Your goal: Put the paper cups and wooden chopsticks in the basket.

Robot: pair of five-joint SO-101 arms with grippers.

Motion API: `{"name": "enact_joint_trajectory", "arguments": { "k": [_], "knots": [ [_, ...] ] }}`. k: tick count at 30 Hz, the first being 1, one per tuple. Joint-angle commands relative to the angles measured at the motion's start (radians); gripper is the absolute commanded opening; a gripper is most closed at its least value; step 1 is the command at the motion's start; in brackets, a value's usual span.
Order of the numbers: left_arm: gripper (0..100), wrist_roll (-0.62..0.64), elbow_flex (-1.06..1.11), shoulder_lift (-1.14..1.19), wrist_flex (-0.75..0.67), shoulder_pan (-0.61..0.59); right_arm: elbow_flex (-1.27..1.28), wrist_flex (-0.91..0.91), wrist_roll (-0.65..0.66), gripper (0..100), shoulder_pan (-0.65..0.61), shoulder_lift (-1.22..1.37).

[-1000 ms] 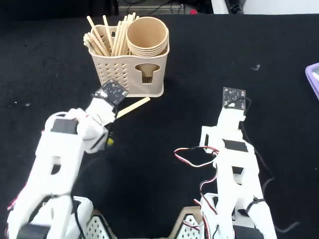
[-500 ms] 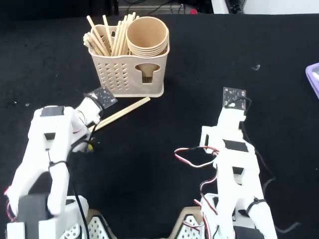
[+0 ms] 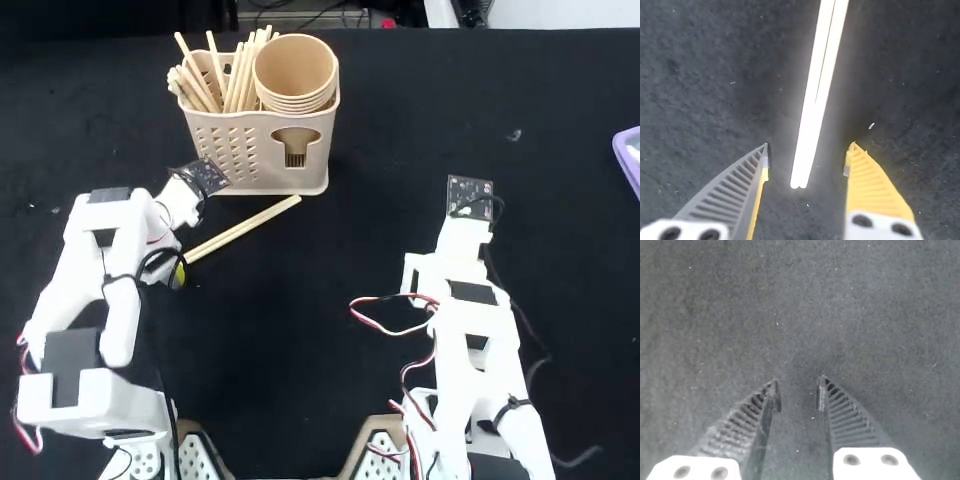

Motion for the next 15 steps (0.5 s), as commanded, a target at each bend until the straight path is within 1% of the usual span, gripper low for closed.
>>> {"name": "enact_joint_trajectory", "arguments": {
  "k": [1, 15],
  "knots": [
    [25, -0.006, -0.070, 0.032, -0.009, -0.004, -0.002, -0.020, 0.002, 12.8, -0.009, -0.022],
    [25, -0.008, -0.071, 0.091, -0.008, -0.002, -0.002, -0.020, 0.002, 12.8, -0.009, -0.022]
  ]
}}
